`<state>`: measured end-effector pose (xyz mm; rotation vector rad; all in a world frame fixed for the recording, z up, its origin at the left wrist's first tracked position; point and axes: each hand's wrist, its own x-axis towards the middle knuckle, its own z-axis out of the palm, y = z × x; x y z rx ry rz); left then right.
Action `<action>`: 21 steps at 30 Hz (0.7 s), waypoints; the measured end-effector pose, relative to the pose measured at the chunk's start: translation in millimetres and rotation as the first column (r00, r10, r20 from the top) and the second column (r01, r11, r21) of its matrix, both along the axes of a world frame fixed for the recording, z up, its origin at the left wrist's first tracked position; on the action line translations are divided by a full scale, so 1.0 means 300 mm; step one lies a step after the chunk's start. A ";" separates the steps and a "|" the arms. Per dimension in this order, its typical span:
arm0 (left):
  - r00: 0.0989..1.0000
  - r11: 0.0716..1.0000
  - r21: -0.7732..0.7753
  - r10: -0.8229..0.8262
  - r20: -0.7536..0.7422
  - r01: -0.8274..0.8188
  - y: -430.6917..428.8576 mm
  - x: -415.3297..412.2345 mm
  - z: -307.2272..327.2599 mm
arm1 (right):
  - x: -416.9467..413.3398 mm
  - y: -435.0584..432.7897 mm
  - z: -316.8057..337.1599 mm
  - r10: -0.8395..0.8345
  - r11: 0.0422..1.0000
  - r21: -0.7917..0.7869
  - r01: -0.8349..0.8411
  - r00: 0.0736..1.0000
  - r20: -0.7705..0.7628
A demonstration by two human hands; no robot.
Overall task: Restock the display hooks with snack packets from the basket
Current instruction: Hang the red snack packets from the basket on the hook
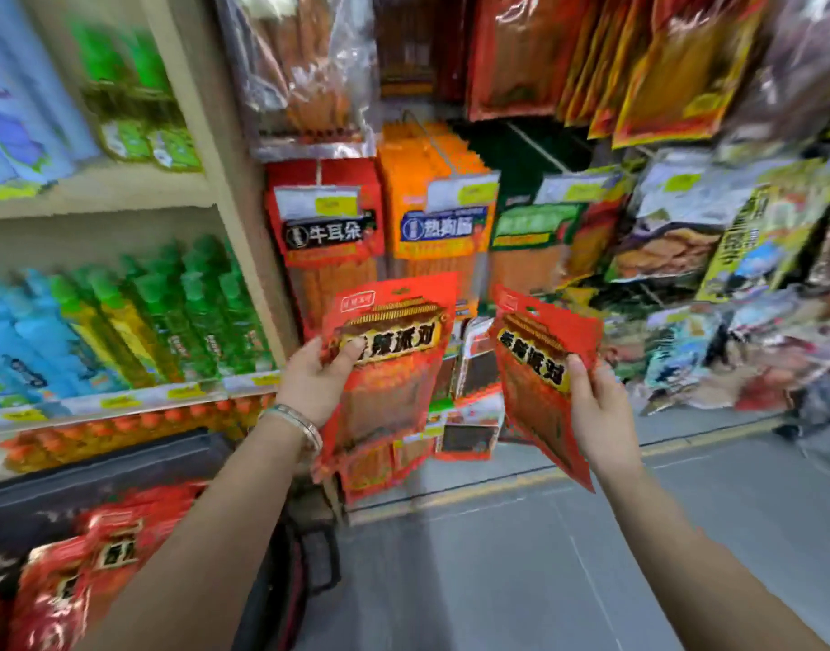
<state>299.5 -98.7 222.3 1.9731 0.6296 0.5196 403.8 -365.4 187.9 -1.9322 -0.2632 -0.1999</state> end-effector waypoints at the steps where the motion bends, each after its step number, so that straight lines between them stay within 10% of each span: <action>1: 1.000 1.000 0.010 0.002 0.028 -0.002 -0.037 0.046 0.030 | 0.039 -0.040 0.039 -0.003 1.000 -0.003 0.003 0.999 0.052; 21: 0.880 0.985 0.094 0.085 0.467 -0.145 -0.131 0.695 0.615 | 0.744 -0.078 0.731 -0.072 0.955 0.284 -0.083 0.866 0.495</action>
